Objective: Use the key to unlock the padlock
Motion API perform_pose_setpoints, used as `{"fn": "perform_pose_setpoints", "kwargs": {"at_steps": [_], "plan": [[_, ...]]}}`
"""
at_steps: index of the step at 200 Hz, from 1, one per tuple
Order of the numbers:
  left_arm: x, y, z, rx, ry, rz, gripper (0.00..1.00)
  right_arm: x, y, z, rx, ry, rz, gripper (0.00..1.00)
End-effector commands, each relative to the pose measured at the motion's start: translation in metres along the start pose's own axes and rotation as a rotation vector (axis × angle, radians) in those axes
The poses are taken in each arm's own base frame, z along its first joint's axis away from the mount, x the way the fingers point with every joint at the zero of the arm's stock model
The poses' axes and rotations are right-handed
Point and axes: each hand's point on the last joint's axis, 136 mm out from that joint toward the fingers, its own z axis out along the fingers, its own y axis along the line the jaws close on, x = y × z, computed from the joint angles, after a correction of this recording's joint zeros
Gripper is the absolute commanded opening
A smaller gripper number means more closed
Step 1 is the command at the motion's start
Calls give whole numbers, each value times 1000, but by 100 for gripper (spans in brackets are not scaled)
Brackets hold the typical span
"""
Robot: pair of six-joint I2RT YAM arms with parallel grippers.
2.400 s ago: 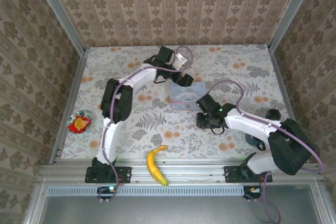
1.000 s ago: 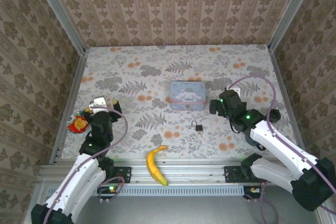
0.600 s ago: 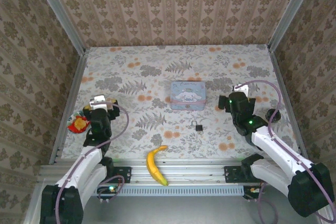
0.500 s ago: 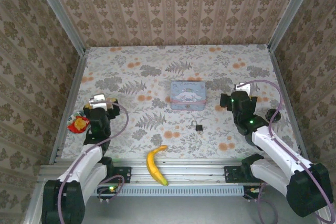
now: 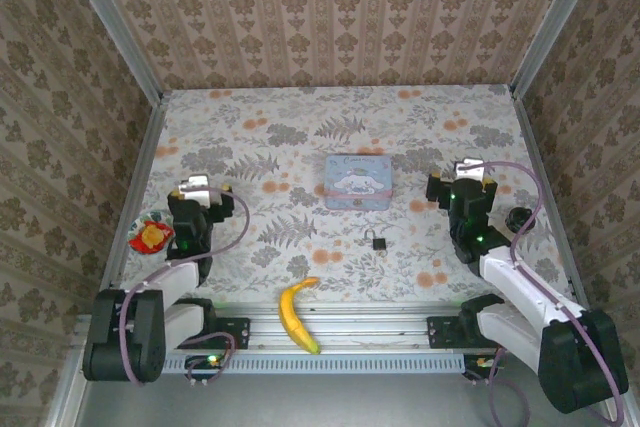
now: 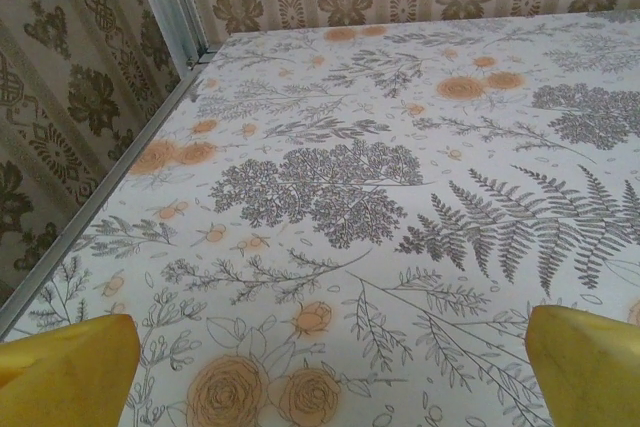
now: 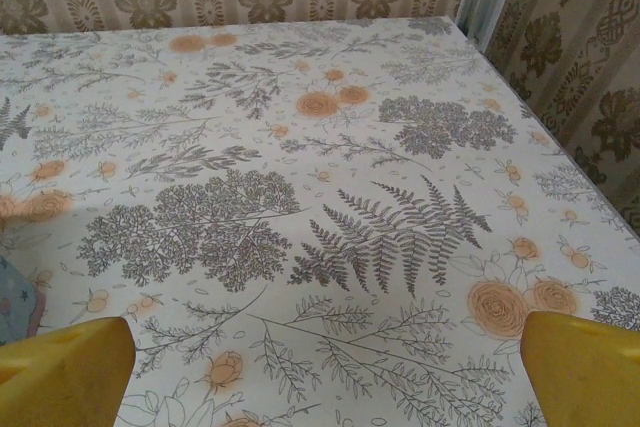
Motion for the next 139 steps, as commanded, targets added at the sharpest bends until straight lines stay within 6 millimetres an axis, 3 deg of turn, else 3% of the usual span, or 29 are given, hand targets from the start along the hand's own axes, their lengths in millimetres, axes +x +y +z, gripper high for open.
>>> {"fn": "perform_pose_setpoints", "kwargs": {"at_steps": [1,46,81,139], "plan": [[-26,0,8,21,-84,18,100,-10,-1,0,-5,-68,-8,100],[-18,5,21,14,-78,30,100,-6,-8,2,-1,-82,13,100],[-21,-3,33,92,-99,-2,100,-7,-10,5,-7,-84,24,100],[7,-22,64,219,28,11,100,-3,-5,13,-46,-118,45,100]]}}
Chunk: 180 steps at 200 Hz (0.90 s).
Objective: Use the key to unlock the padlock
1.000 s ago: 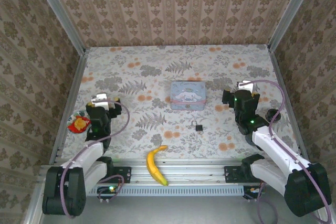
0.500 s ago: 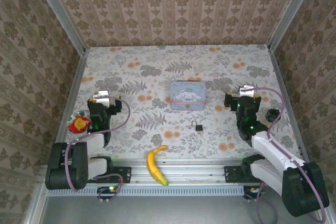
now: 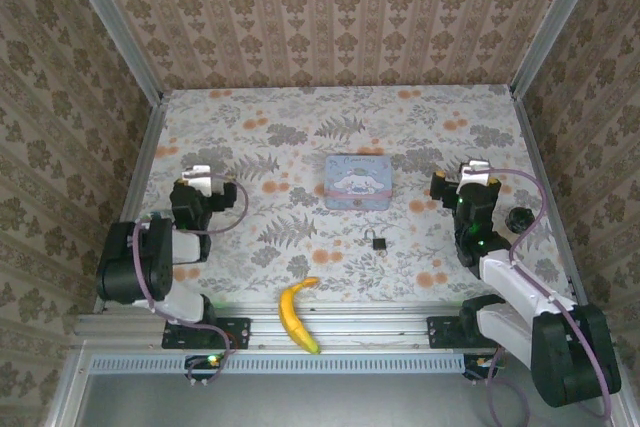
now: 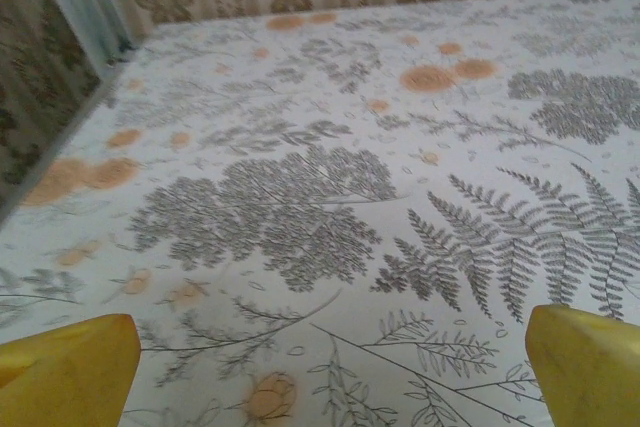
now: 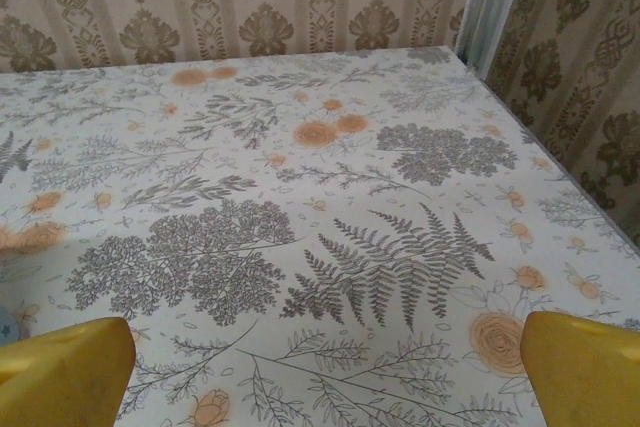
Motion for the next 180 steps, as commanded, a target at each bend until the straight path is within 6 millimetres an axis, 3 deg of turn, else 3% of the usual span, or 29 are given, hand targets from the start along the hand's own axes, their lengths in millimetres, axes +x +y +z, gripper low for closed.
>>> {"fn": "perform_pose_setpoints", "kwargs": {"at_steps": [1,39,134,180], "plan": [[-14,-7,11,70,-1,4,100,-3,4,3,-28,-47,16,100],[-15,5,15,-21,10,4,100,-3,3,9,-36,-90,35,100],[-14,4,15,-16,14,6,100,19,-4,51,16,-73,67,100],[-14,3,16,-12,15,7,100,21,-9,59,24,-14,93,100]]}}
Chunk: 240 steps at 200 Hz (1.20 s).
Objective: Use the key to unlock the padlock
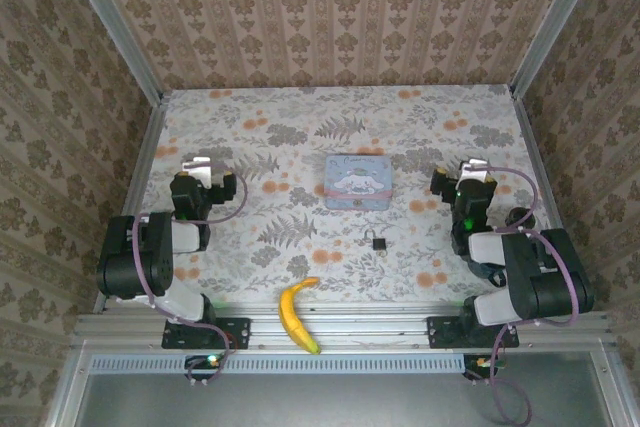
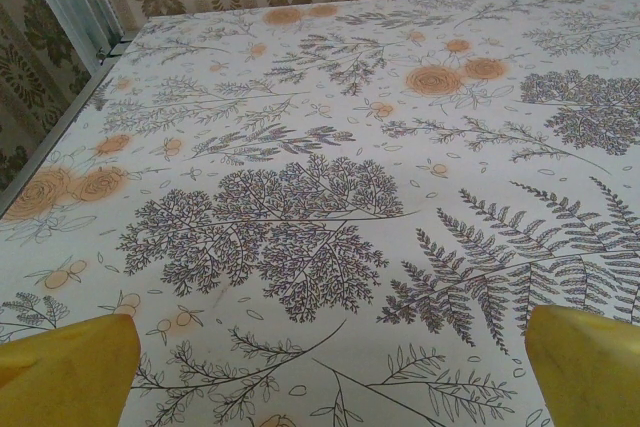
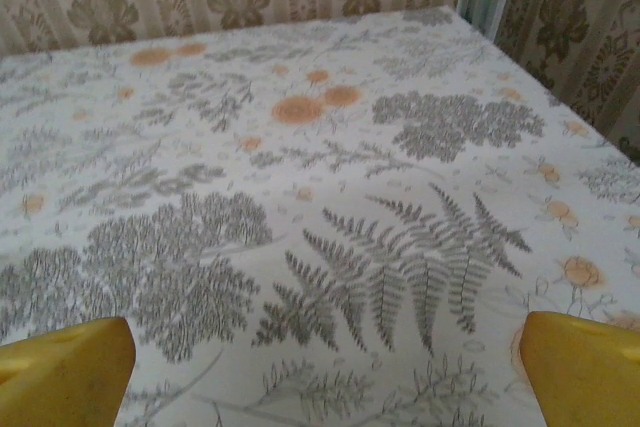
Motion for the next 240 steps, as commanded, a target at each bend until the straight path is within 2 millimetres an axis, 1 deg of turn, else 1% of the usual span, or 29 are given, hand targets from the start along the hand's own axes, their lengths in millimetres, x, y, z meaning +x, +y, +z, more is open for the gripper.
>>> {"fn": "perform_pose_setpoints", "kwargs": {"at_steps": [1,11,18,28,33,37,46,58,65,68,72,88,240], "plan": [[-3,-2,1,4,-3,8,100,-11,1,4,-9,-17,33,100],[-4,-1,1,2,-4,8,100,-10,6,4,-39,-18,27,100],[-3,-2,1,3,-2,10,100,-9,13,4,-87,-23,15,100],[-3,-3,1,7,-1,12,100,0,23,6,-146,-26,-10,100],[-3,-3,2,7,-1,12,100,-4,28,8,-171,-66,-17,100],[-4,-3,2,8,0,15,100,-2,30,9,-182,-67,-22,100],[-4,-4,2,9,0,17,100,7,35,9,-205,7,-43,100],[-4,-4,2,11,0,19,100,4,43,15,-240,23,-59,100],[-4,-4,2,11,0,19,100,5,51,16,-286,41,-79,100],[-4,-4,2,10,1,19,100,8,54,17,-303,70,-88,100],[-3,-4,2,8,3,18,100,8,56,17,-311,79,-87,100],[-4,-5,2,11,1,20,100,7,53,17,-332,70,-62,100],[-4,-7,2,10,1,33,100,6,53,17,-318,68,-72,100]]}}
